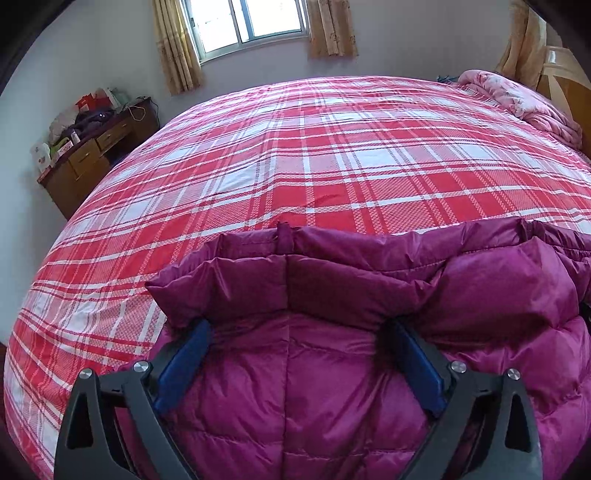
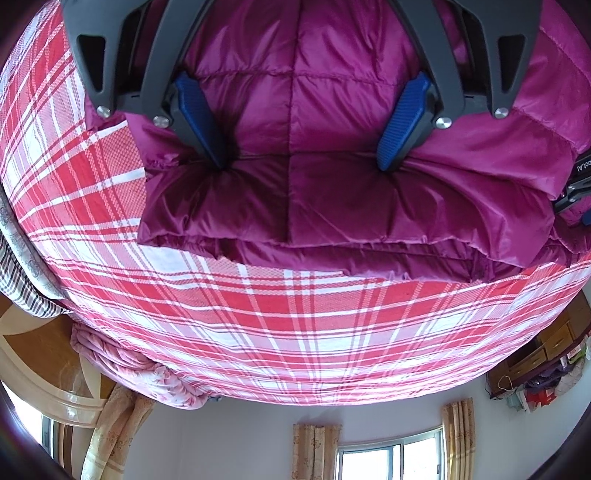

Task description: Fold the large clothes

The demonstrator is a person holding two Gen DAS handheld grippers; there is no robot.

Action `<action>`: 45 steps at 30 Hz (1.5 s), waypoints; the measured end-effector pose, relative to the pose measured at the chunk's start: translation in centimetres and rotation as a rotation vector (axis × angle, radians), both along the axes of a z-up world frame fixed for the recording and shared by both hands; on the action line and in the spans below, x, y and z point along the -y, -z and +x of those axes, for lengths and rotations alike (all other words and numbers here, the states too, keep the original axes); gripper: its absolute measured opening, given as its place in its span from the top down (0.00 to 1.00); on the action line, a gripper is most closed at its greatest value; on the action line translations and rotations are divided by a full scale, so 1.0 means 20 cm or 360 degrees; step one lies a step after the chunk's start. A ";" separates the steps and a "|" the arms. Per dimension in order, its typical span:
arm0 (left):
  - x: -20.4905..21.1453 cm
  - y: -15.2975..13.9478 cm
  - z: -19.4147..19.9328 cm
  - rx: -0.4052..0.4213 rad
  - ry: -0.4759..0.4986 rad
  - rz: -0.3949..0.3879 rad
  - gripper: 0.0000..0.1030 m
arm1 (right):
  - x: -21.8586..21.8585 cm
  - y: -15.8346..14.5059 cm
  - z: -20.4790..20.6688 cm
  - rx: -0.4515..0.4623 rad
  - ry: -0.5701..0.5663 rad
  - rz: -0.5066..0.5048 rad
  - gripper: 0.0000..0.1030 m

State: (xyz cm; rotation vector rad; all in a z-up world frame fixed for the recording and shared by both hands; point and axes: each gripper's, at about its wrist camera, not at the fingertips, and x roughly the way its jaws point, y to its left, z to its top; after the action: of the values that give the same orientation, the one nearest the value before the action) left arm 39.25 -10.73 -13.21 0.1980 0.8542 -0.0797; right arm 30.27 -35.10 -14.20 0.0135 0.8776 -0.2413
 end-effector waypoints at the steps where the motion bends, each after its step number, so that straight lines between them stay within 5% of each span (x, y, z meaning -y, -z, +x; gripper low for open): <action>1: 0.00 0.00 0.00 0.0000 0.0000 0.0001 0.05 | 0.00 0.00 0.00 -0.0001 0.0001 -0.0002 0.17; 14: -0.01 -0.10 -0.06 -0.0041 -0.0078 0.0023 0.05 | -0.02 -0.03 -0.01 -0.0023 0.0016 -0.0051 0.16; 17: -0.04 -0.22 -0.23 0.0053 -0.0017 -0.0114 0.05 | -0.11 -0.15 -0.14 0.0126 0.0005 -0.0013 0.19; 21: 0.05 -0.17 -0.38 0.0151 0.0069 0.0049 0.05 | -0.35 -0.21 -0.27 0.0258 -0.0170 -0.0047 0.18; 23: 0.08 -0.09 -0.38 0.0130 0.0067 0.0118 0.04 | -0.42 -0.14 -0.26 0.0207 -0.0211 -0.0086 0.18; 28: 0.03 -0.06 -0.37 0.0120 0.0041 0.0033 0.04 | -0.39 -0.03 -0.21 0.0139 -0.0176 -0.0035 0.20; 45: 0.07 -0.02 -0.36 0.0094 0.0035 0.0082 0.01 | -0.39 0.02 -0.15 -0.0003 -0.0139 -0.0055 0.16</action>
State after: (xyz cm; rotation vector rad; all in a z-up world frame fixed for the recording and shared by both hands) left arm 32.12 -12.10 -12.86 0.2569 0.7959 -0.0724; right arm 27.24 -27.37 -14.70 -0.0572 0.8736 -0.1746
